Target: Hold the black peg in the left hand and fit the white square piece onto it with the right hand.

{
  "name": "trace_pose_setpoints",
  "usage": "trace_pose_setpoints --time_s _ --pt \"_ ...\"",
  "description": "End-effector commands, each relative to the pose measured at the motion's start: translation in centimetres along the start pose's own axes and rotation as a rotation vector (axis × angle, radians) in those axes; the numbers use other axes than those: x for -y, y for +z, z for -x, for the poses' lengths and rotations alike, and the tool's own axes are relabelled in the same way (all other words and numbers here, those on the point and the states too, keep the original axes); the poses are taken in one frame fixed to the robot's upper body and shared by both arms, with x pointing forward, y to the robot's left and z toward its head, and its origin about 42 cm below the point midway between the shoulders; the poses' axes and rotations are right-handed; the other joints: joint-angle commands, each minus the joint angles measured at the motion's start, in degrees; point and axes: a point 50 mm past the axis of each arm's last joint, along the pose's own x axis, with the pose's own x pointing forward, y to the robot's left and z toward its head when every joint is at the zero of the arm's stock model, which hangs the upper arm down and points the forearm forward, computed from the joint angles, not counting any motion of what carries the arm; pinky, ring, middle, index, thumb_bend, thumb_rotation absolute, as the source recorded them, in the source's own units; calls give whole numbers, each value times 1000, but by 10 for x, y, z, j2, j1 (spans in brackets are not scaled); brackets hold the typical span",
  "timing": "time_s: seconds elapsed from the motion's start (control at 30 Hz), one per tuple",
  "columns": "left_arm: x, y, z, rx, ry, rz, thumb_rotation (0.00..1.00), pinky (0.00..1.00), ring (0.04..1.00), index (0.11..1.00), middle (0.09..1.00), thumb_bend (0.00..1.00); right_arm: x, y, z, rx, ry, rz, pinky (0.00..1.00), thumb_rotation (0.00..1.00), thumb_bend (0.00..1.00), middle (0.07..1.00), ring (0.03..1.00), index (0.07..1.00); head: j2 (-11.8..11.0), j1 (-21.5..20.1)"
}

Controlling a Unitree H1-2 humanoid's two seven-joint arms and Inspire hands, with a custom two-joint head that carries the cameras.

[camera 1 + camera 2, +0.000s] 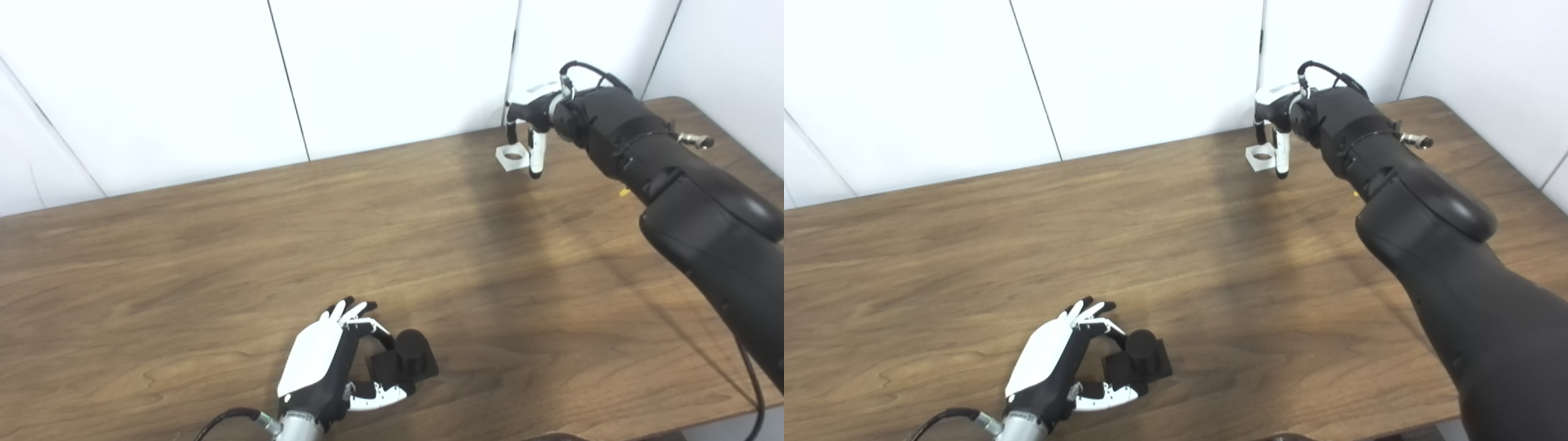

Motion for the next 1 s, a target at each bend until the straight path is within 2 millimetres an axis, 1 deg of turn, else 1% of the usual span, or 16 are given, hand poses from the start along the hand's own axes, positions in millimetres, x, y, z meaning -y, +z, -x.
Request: trace_pose_setpoints --time_s 0.0,0.1,0.23,0.27,0.33,0.47,0.57,0.67,0.73,0.87,0.93,0.97 --pt "18 -22 9 -123 -93 -32 69 1000 1000 489 914 517 49 0 5 13 -116 13 1000 114 906 1000 1000 676 0 -1" --pt "19 -21 9 -127 -94 -29 69 1000 1000 490 917 517 48 1 4 12 -114 12 1000 121 900 1000 1000 685 0 2" --pt "18 -20 9 -125 -90 -27 68 1000 1000 489 918 517 48 2 4 25 -114 1 1000 119 899 998 1000 659 -1 1" --pt "19 -20 9 -124 -87 -24 67 1000 1000 489 917 517 48 3 4 27 -115 0 1000 122 903 998 1000 665 0 1" --pt "19 -21 9 -125 -85 -22 67 1000 1000 489 917 518 50 3 4 33 -117 1 1000 126 903 983 1000 660 0 1" --pt "20 -21 8 -127 -87 -29 67 1000 1000 490 917 518 56 3 5 37 -115 -10 1000 139 903 982 1000 651 -3 0" --pt "20 -21 7 -130 -88 -22 66 1000 1000 489 919 518 60 2 7 42 -120 -31 1000 135 911 976 1000 611 -3 2" --pt "21 -21 5 -135 -91 -21 66 1000 1000 489 922 518 63 1 7 41 -125 -45 1000 140 921 979 1000 601 -5 3" --pt "21 -19 4 -132 -90 -26 67 1000 1000 489 920 518 64 1 7 39 -127 -44 1000 135 916 979 1000 639 -6 4" --pt "21 -18 4 -129 -88 -29 67 1000 1000 489 920 518 64 1 7 39 -125 -38 1000 137 914 966 1000 631 -7 6" --pt "22 -18 5 -129 -86 -26 67 1000 1000 489 919 518 64 3 7 35 -127 -26 1000 142 918 984 1000 677 -8 7" --pt "22 -18 5 -128 -85 -25 67 1000 1000 489 919 518 63 3 6 34 -127 -22 1000 143 919 989 1000 684 -7 8"
